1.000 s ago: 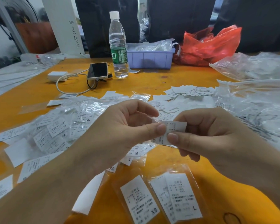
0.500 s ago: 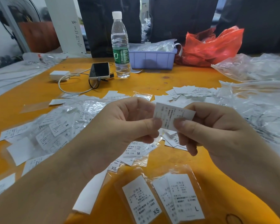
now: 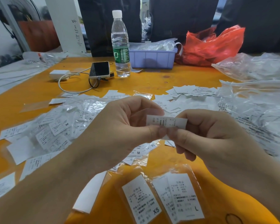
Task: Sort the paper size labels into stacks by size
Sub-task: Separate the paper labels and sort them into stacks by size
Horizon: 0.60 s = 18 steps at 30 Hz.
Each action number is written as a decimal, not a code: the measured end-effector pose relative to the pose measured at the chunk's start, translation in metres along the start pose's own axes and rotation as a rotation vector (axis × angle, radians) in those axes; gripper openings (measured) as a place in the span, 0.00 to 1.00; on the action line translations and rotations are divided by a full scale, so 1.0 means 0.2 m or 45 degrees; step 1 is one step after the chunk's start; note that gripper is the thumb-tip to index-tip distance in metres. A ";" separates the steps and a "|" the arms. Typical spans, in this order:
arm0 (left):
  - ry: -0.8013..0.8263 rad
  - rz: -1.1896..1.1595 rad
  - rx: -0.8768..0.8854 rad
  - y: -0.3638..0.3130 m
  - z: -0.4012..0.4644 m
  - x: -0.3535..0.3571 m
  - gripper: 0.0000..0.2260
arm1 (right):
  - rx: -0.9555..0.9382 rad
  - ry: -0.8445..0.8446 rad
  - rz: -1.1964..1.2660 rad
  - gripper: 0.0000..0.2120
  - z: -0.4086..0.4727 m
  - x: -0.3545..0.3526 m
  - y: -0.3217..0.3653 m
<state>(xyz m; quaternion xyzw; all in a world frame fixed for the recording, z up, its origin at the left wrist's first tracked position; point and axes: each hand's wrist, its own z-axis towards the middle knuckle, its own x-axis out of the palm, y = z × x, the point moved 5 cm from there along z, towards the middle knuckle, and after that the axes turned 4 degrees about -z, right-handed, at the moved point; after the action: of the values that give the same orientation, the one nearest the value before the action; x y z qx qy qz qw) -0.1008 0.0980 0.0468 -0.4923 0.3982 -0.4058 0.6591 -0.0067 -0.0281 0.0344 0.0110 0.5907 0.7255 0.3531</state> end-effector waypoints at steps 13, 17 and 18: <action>-0.035 0.027 -0.023 0.01 0.00 0.00 0.13 | -0.011 -0.016 0.215 0.05 0.01 -0.02 0.01; -0.031 -0.023 -0.056 0.01 0.00 -0.01 0.13 | -0.012 0.009 0.293 0.05 0.01 -0.04 0.02; -0.022 -0.033 -0.058 0.01 0.00 -0.01 0.13 | -0.005 0.009 0.300 0.04 0.01 -0.04 0.02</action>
<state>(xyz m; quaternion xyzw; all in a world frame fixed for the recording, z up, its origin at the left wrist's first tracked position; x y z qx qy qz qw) -0.1001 0.0998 0.0456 -0.5159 0.3952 -0.4008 0.6457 -0.0023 -0.0297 0.0421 0.0771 0.5850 0.7632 0.2635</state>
